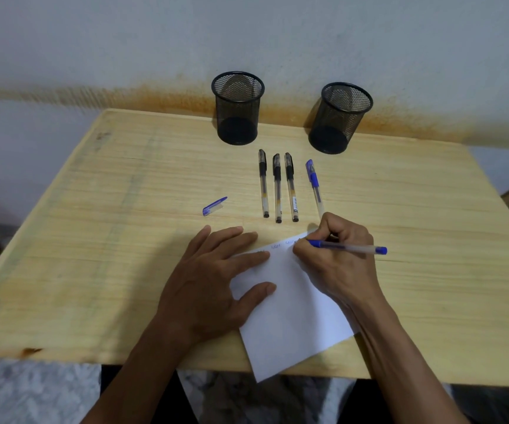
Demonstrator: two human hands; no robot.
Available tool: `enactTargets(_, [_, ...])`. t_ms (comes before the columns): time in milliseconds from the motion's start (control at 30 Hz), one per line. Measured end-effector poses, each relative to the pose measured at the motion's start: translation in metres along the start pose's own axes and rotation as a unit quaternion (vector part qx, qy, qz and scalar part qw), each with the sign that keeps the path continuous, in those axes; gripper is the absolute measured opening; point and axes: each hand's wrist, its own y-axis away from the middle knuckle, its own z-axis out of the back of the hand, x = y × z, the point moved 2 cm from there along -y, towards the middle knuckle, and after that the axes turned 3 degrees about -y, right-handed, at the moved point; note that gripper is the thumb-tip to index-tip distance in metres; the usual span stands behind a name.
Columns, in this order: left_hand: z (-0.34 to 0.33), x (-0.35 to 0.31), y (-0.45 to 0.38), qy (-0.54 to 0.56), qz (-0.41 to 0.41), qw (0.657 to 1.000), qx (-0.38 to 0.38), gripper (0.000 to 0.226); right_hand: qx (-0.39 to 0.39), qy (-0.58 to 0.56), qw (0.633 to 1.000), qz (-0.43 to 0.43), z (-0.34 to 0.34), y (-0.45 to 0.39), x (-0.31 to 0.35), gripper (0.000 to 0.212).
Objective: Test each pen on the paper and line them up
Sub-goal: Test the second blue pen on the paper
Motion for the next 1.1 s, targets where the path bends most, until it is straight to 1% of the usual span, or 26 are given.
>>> enactTargets(100, [0.000, 0.000, 0.000, 0.000, -0.003, 1.000, -0.002, 0.051, -0.008, -0.011, 1.000, -0.013, 0.000, 0.000, 0.000, 0.019])
enactTargets(333, [0.000, 0.001, 0.000, -0.001, -0.004, 1.000, -0.002, 0.050, -0.012, 0.012, 1.000, -0.003, -0.001, 0.000, 0.000, 0.021])
enactTargets(400, [-0.001, 0.001, 0.000, -0.002, -0.004, 1.000, -0.001, 0.049, -0.016, -0.004, 1.000, -0.012, 0.000, 0.000, 0.003, 0.020])
enactTargets(433, [-0.001, 0.001, 0.000, -0.003, -0.005, 1.000, 0.000, 0.049, -0.020, -0.025, 0.999, -0.024, 0.001, 0.000, 0.003, 0.019])
enactTargets(500, [-0.001, 0.001, 0.000, -0.009, -0.008, 1.000, -0.002, 0.049, -0.026, -0.128, 0.990, -0.059, 0.008, -0.003, 0.003, 0.021])
enactTargets(567, [-0.001, 0.001, 0.000, -0.009, -0.009, 1.000, -0.004, 0.050, -0.018, -0.262, 0.962, -0.077, 0.013, -0.005, 0.003, 0.027])
enactTargets(633, [-0.001, 0.000, -0.002, -0.008, -0.010, 1.000, -0.011, 0.049, -0.023, -0.325, 0.942, -0.079, 0.015, -0.006, 0.004, 0.032])
enactTargets(800, [-0.004, 0.001, -0.001, -0.011, -0.032, 0.998, -0.059, 0.045, -0.041, -0.360, 0.926, -0.103, 0.018, -0.003, 0.007, 0.035])
enactTargets(867, [-0.004, 0.001, 0.000, -0.014, -0.035, 0.997, -0.061, 0.047, -0.042, -0.381, 0.916, -0.115, 0.021, -0.002, 0.007, 0.034])
enactTargets(1000, [-0.001, -0.002, 0.000, -0.012, 0.017, 1.000, -0.024, 0.052, -0.046, -0.426, 0.894, -0.133, 0.026, 0.001, 0.007, 0.032])
enactTargets(1033, [0.001, -0.003, 0.000, 0.008, 0.032, 0.999, -0.031, 0.050, -0.046, -0.429, 0.892, -0.133, 0.026, 0.001, 0.008, 0.031])
enactTargets(1100, [0.007, -0.005, -0.001, 0.067, 0.064, 0.992, -0.089, 0.039, -0.044, -0.434, 0.890, -0.136, 0.028, 0.002, 0.010, 0.028])
